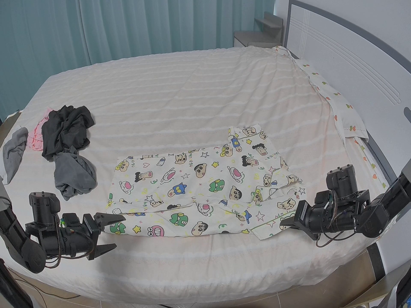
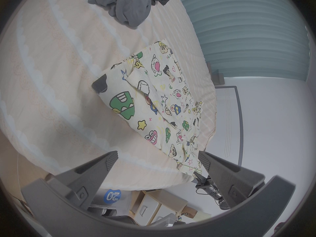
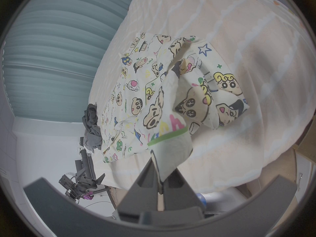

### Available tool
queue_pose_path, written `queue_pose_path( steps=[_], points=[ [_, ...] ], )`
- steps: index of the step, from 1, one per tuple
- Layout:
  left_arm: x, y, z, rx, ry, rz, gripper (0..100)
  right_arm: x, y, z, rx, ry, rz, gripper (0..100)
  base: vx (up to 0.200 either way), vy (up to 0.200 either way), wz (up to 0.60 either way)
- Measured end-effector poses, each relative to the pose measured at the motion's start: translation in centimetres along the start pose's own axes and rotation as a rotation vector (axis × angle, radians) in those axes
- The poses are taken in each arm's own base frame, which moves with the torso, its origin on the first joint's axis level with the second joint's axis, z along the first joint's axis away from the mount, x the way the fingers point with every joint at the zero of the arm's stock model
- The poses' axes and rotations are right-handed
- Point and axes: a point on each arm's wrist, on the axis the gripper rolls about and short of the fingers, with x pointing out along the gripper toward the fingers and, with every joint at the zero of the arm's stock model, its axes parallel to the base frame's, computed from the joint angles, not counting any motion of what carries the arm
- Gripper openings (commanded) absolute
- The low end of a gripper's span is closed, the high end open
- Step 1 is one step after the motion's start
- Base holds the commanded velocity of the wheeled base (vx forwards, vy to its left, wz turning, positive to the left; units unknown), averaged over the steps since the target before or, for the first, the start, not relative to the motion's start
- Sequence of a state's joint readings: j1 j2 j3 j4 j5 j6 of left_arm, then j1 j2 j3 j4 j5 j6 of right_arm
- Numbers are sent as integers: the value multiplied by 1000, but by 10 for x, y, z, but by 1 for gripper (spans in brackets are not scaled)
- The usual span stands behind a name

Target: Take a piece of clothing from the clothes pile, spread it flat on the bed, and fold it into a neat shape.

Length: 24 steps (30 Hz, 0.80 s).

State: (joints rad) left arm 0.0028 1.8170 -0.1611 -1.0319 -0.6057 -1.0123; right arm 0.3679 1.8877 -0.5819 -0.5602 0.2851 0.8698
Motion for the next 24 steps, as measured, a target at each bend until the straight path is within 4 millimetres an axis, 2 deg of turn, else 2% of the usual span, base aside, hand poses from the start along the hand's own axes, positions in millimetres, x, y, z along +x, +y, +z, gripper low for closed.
queue_pose_path(
  steps=[5, 12, 13, 19, 24],
  points=[
    [0, 0, 0, 0, 0, 0, 100, 9, -12, -7, 5, 11, -11, 0, 0, 0, 0],
    [0, 0, 0, 0, 0, 0, 100, 12, -22, -14, 23, 33, -53, 0, 0, 0, 0],
    [0, 0, 0, -1, 0, 0, 100, 12, -23, -15, 24, 35, -57, 100, 0, 0, 0],
    [0, 0, 0, -2, 1, 1, 100, 7, -25, -18, 22, 37, -64, 100, 0, 0, 0],
    [0, 0, 0, -2, 1, 1, 100, -5, -26, -25, 18, 38, -62, 100, 0, 0, 0]
  ],
)
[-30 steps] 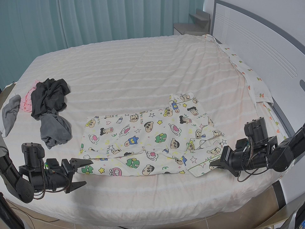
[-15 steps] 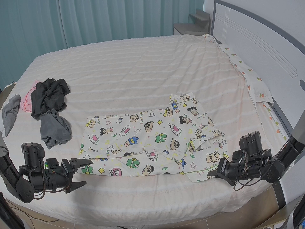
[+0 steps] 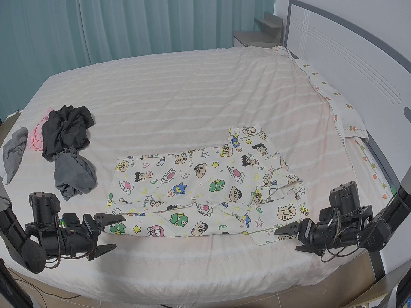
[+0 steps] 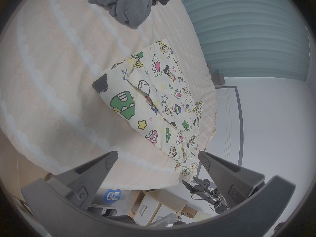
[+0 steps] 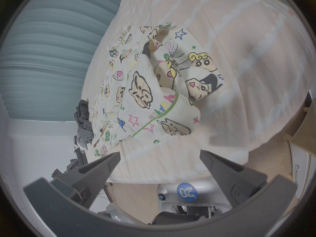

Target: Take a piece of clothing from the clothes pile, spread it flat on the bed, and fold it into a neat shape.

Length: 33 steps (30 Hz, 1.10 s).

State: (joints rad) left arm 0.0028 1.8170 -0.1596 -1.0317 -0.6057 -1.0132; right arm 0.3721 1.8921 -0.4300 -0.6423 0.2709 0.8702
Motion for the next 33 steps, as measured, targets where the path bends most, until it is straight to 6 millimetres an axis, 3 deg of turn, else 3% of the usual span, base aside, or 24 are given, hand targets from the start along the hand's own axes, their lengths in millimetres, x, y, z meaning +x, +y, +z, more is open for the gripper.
queue_pose_path(
  steps=[6, 10, 15, 19, 25, 33],
  points=[
    [0, 0, 0, 0, 0, 0, 100, -24, 4, -8, -21, -27, 39, 100, 0, 0, 0],
    [0, 0, 0, 0, 1, 0, 100, -36, 18, -13, -65, -43, 102, 100, 0, 0, 0],
    [0, 0, 0, 0, 1, 0, 100, -38, 44, -1, -104, -87, 192, 100, 0, 0, 0],
    [0, 0, 0, 0, 1, 0, 100, -28, 54, 12, -104, -102, 209, 100, 0, 0, 0],
    [0, 0, 0, 0, 1, 0, 100, 5, 63, 25, -102, -64, 216, 100, 0, 0, 0],
    [0, 0, 0, 0, 2, 1, 100, 35, 86, 10, -161, 23, 255, 100, 0, 0, 0]
  ],
)
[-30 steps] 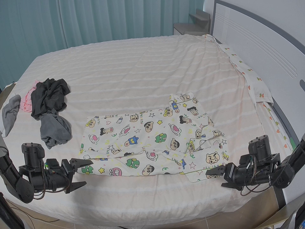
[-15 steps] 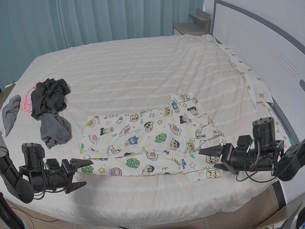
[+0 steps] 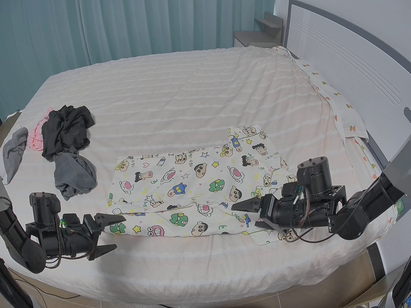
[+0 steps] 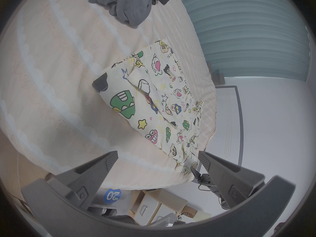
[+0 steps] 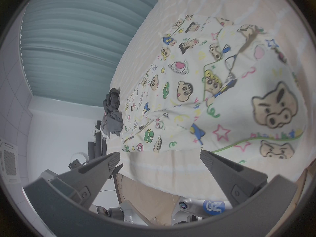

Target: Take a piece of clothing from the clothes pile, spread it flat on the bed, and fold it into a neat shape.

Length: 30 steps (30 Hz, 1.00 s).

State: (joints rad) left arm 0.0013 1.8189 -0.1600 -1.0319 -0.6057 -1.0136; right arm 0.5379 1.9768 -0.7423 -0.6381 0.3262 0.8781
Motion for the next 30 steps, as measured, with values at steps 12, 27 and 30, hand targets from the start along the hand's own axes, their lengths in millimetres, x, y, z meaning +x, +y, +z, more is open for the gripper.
queue_pose_path(
  steps=[12, 27, 30],
  points=[
    [0, 0, 0, 0, 0, 0, 100, 33, 16, -7, 7, -54, 31, 100, 0, 0, 0],
    [0, 0, 0, 0, 0, 0, 100, 80, 21, -16, -18, -125, -44, 100, 0, 0, 0],
    [0, 0, 0, 1, 0, 0, 100, 86, 21, -13, -17, -143, -71, 100, 0, 0, 0]
  ],
)
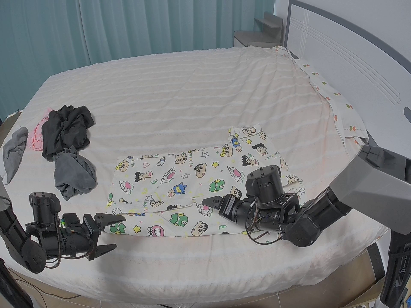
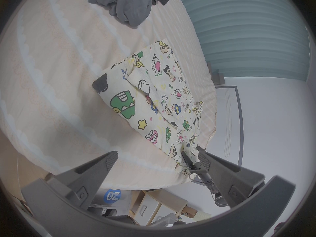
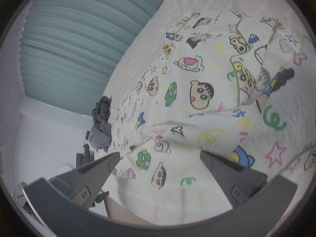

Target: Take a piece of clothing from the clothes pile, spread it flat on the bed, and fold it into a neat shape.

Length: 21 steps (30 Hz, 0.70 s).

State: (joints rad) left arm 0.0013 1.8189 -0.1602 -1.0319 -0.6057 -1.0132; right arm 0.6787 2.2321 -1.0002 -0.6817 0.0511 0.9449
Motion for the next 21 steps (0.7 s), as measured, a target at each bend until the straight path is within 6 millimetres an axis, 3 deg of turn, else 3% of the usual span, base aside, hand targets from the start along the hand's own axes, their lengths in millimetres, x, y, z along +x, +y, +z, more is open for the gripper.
queue_pose_path(
  steps=[6, 21],
  points=[
    [0, 0, 0, -1, 0, 0, 100, 14, -2, 6, -2, -54, -26, 100, 0, 0, 0],
    [-1, 0, 0, -1, -1, 0, 100, 27, 0, 26, -62, -208, -10, 100, 0, 0, 0]
  ],
)
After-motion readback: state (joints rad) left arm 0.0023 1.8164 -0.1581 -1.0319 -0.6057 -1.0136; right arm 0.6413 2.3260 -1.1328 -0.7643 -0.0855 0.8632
